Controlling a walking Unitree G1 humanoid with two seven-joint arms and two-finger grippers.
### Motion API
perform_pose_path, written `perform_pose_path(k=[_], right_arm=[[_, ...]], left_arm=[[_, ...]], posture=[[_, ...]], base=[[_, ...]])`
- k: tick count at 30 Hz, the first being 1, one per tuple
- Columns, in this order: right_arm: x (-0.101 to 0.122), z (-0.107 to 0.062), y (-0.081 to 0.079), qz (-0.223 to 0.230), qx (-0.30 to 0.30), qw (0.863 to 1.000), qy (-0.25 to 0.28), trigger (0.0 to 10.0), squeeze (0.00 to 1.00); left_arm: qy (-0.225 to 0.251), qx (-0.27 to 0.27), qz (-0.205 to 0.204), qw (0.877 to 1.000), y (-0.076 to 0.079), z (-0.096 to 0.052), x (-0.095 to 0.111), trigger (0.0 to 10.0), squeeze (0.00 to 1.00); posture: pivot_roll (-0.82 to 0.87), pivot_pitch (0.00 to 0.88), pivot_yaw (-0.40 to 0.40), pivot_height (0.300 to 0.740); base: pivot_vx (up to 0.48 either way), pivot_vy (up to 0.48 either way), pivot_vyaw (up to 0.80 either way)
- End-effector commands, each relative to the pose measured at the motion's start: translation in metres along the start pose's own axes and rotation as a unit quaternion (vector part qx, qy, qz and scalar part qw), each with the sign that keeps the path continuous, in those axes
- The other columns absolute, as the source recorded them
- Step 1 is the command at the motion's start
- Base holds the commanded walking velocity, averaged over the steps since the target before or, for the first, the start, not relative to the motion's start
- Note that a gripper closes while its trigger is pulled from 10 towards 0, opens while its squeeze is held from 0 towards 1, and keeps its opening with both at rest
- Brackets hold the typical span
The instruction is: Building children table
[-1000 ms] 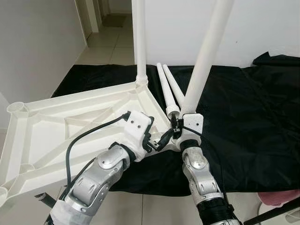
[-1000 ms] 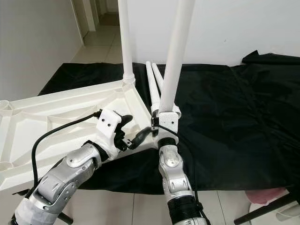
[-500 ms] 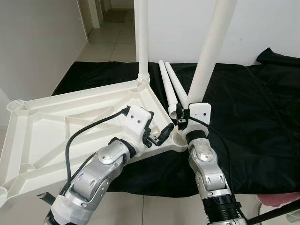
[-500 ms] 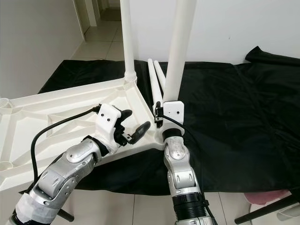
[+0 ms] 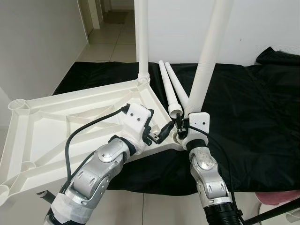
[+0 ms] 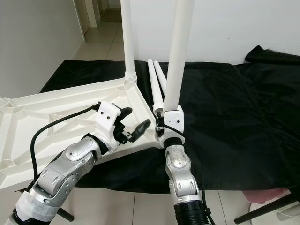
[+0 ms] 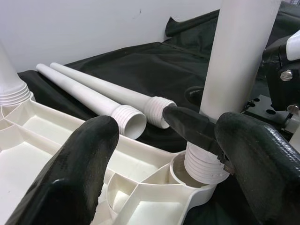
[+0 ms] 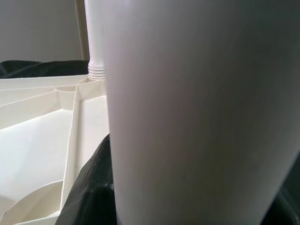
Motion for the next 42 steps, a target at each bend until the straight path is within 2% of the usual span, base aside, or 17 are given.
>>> perform_pose_path(k=[1,4,8,9,10,11,18,19,21,22,26,30,32,36,39,40,42], right_arm=[[-0.028,-0.008,0.0,0.001,0.001,0.999,-0.054,10.0,0.0],[-0.03,-0.009,0.0,0.001,0.003,0.998,-0.057,10.0,0.0],[0.002,0.0,-0.001,0.007,0.025,1.0,-0.001,10.0,0.0],[0.011,0.002,0.001,0.005,0.03,0.999,0.013,10.0,0.0],[0.011,0.002,0.001,0.005,0.03,0.999,0.013,10.0,0.0],[0.017,0.003,0.002,0.004,0.033,0.999,0.02,10.0,0.0],[0.032,0.005,0.001,-0.002,0.085,0.996,0.024,10.0,0.0],[0.034,0.005,0.001,-0.003,0.102,0.995,0.022,10.0,0.0],[0.035,0.006,0.002,-0.001,0.117,0.993,0.017,10.0,0.0],[0.035,0.007,0.003,0.001,0.133,0.991,0.01,10.0,0.0],[0.035,0.007,0.001,0.001,0.162,0.987,0.001,10.0,0.0],[0.027,0.001,-0.003,0.006,0.26,0.965,-0.043,10.0,0.0],[0.027,0.001,-0.003,0.006,0.26,0.965,-0.043,10.0,0.0],[0.015,-0.016,-0.004,-0.033,0.356,0.93,-0.089,10.0,0.0],[0.011,-0.022,-0.005,-0.044,0.383,0.917,-0.104,10.0,0.0],[0.003,-0.036,-0.009,-0.059,0.446,0.882,-0.137,10.0,0.0],[0.001,-0.04,-0.011,-0.062,0.464,0.872,-0.144,10.0,0.0]], left_arm=[[-0.004,-0.031,0.001,1.0,0.004,-0.001,-0.001,10.0,0.0],[-0.004,-0.03,0.0,1.0,0.004,-0.001,-0.001,10.0,0.0],[0.0,-0.036,-0.005,0.999,0.004,0.001,0.003,10.0,0.0],[0.003,-0.04,-0.01,0.999,0.004,0.001,0.004,10.0,0.35],[0.003,-0.04,-0.01,0.999,0.004,0.001,0.004,10.0,0.35],[0.006,-0.044,-0.017,0.999,0.005,0.001,0.006,10.0,1.0],[0.025,-0.07,-0.013,0.997,0.008,0.001,0.021,10.0,1.0],[0.03,-0.082,-0.009,0.996,0.009,0.002,0.026,10.0,0.72],[0.037,-0.098,-0.007,0.995,0.011,0.002,0.032,10.0,0.72],[0.043,-0.115,-0.01,0.992,0.013,0.001,0.038,10.0,0.0],[0.052,-0.135,-0.014,0.989,0.015,-0.001,0.046,10.0,0.0],[0.079,-0.18,-0.026,0.98,0.018,-0.005,0.067,10.0,0.0],[0.079,-0.18,-0.026,0.98,0.018,-0.005,0.067,10.0,0.0],[0.086,-0.215,-0.027,0.972,0.023,-0.007,0.078,10.0,0.0],[0.088,-0.229,-0.031,0.969,0.026,-0.008,0.081,10.0,0.0],[0.079,-0.278,-0.03,0.957,0.039,-0.013,0.083,10.0,0.0],[0.074,-0.292,-0.028,0.953,0.043,-0.015,0.082,10.0,0.0]], posture=[[0.01,0.02,0.039,0.74],[0.01,0.02,0.039,0.74],[0.01,0.021,0.042,0.74],[0.01,0.021,0.042,0.74],[0.01,0.021,0.042,0.74],[0.0,0.022,0.041,0.74],[0.0,0.021,0.039,0.74],[0.0,0.019,0.036,0.74],[-0.01,0.015,0.037,0.74],[-0.01,0.015,0.037,0.74],[-0.01,0.013,0.038,0.74],[-0.01,0.006,0.043,0.74],[-0.01,0.006,0.043,0.74],[-0.01,0.001,0.046,0.74],[-0.01,0.001,0.046,0.74],[0.0,0.0,0.043,0.74],[0.0,0.0,0.043,0.74]], base=[[0.0,0.0,0.0],[0.0,0.0,0.0],[0.0,0.0,0.0],[0.0,0.0,0.0],[0.0,0.0,0.0],[0.0,0.0,0.0],[0.0,0.0,0.0],[0.0,0.0,0.0],[0.0,0.0,0.0],[0.0,0.0,0.0],[0.0,0.0,0.0],[0.0,0.0,0.0],[0.0,0.0,0.0],[0.0,0.0,0.0],[0.0,0.0,0.0],[0.0,0.0,0.0],[0.0,0.0,0.0]])
Point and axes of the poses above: a point about 5 cm out from each wrist's last joint towards the gripper, its own z axis pointing out of the wrist towards the gripper, its own x axis along the axis of the wrist's last joint, y = z × x, the point moved 5 cm from there along z, pointing out of the wrist towards the gripper, and after that the axes turned 3 degrees about z, right-handed, at the moved point
